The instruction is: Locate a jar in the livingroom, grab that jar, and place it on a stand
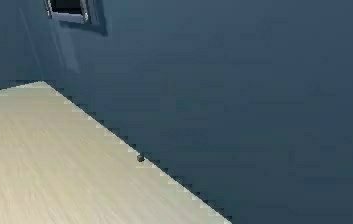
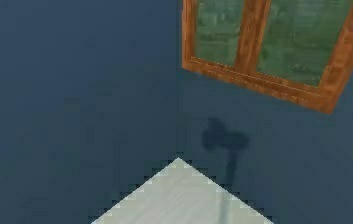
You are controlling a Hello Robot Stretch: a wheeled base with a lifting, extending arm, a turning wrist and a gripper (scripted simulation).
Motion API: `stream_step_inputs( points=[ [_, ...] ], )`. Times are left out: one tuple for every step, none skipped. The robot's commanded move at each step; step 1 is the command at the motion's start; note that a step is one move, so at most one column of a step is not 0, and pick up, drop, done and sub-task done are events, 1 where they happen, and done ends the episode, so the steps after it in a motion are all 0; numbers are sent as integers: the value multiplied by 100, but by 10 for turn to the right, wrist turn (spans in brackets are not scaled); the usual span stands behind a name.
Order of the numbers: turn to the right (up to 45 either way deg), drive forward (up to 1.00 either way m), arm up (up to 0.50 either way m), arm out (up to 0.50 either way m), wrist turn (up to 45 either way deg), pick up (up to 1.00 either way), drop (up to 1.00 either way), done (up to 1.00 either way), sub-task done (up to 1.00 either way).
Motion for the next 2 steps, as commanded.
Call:
stream_step_inputs(
  points=[
    [-450, 0, 0, 0, 0, 0, 0, 0, 0],
    [0, 100, 0, 0, 0, 0, 0, 0, 0]
  ],
)
